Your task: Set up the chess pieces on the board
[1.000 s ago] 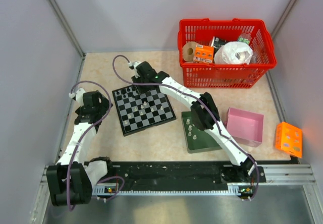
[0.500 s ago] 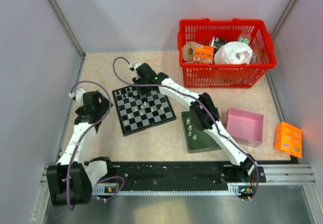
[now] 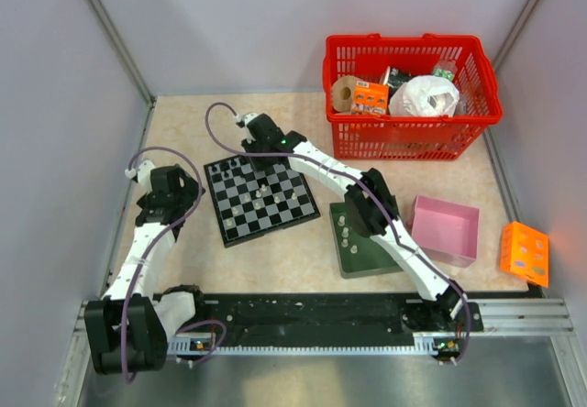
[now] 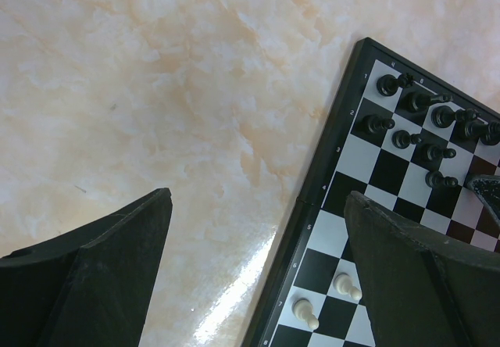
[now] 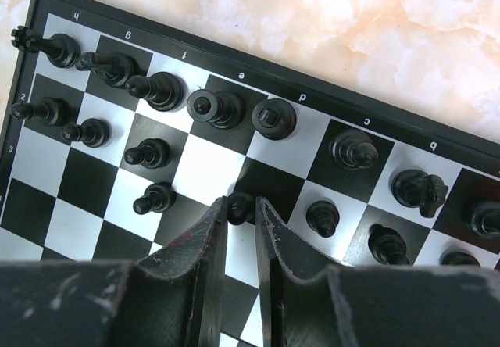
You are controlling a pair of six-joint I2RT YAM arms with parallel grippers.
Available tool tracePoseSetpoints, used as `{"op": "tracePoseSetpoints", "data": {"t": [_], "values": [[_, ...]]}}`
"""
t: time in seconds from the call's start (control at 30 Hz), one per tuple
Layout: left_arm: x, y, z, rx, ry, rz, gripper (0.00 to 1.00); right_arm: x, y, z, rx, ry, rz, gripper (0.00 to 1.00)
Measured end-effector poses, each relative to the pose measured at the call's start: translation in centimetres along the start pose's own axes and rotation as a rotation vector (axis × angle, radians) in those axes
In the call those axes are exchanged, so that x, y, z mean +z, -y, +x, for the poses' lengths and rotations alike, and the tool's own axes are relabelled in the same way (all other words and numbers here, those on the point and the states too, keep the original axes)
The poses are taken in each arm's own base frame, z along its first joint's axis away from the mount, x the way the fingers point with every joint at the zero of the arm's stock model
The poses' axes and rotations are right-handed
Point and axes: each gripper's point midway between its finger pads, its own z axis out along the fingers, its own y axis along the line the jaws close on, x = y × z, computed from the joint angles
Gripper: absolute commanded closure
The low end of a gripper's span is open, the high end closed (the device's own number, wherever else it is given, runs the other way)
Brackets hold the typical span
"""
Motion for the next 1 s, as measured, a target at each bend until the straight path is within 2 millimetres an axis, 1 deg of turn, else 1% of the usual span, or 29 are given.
{"op": "tracePoseSetpoints", "data": {"t": [0.5, 0.87, 1.0], "values": [[0.00, 0.00, 0.00, 0.000, 0.000, 0.000, 0.03, 0.03, 0.70, -0.18, 0.010, 0.007, 0.023, 0.79], [0.00, 0.00, 0.01, 0.000, 0.000, 0.000, 0.03, 0.05, 0.61, -0.28, 0.012, 0.010, 0.018, 0.71], [0.00, 0.00, 0.01, 0.000, 0.000, 0.000, 0.03, 0.04, 0.30, -0.25, 0.010, 0.008, -0.001, 0.70]]}}
